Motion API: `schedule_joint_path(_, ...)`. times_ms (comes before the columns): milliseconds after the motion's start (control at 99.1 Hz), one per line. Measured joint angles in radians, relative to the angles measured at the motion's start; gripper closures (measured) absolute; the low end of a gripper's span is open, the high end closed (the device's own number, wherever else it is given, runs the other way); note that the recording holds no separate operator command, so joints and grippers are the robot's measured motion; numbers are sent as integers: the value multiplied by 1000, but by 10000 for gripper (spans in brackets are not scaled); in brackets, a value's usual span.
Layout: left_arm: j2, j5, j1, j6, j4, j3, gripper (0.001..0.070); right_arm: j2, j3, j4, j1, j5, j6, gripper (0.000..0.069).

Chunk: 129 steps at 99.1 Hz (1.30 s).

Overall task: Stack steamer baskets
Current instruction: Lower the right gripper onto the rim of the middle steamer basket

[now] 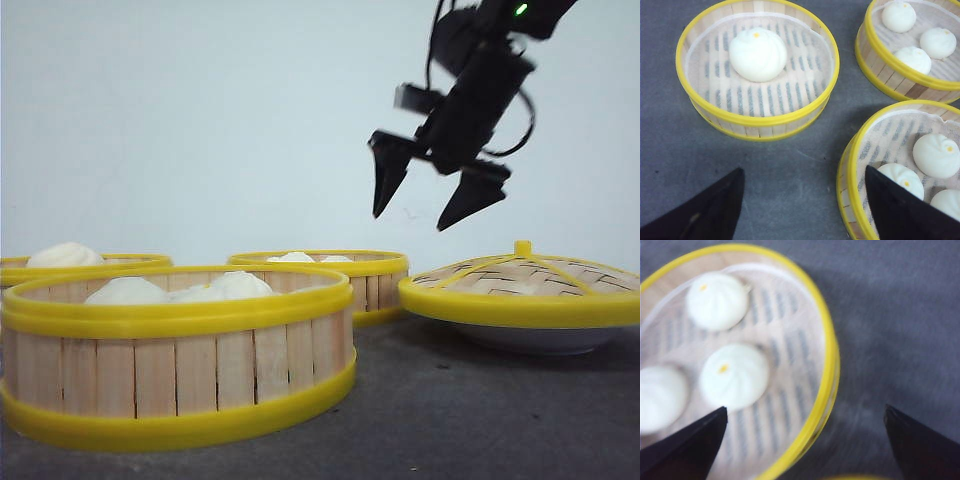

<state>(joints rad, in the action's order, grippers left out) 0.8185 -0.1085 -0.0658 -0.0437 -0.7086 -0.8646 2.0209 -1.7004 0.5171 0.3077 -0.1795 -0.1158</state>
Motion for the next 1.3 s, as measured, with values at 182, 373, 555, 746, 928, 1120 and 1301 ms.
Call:
schedule_joint_path(182,0,0,0,0,-21,0,244,120,-117,32,10,72,11,76)
schedule_joint_path(373,0,0,0,0,-30,0,244,175,-126,32,13,80,15,141)
schedule_joint_path(555,0,0,0,0,-30,0,244,204,-126,36,13,79,15,203)
schedule_joint_path(746,0,0,0,1,-30,0,244,205,-128,11,24,76,14,553)
schedule_joint_path(928,0,0,0,3,-30,0,244,206,-130,-6,42,117,-2,657)
schedule_joint_path(1120,0,0,0,7,-30,0,244,206,-136,-36,52,127,-11,665)
schedule_joint_path(1301,0,0,0,19,-34,0,244,219,-237,40,56,109,-11,665)
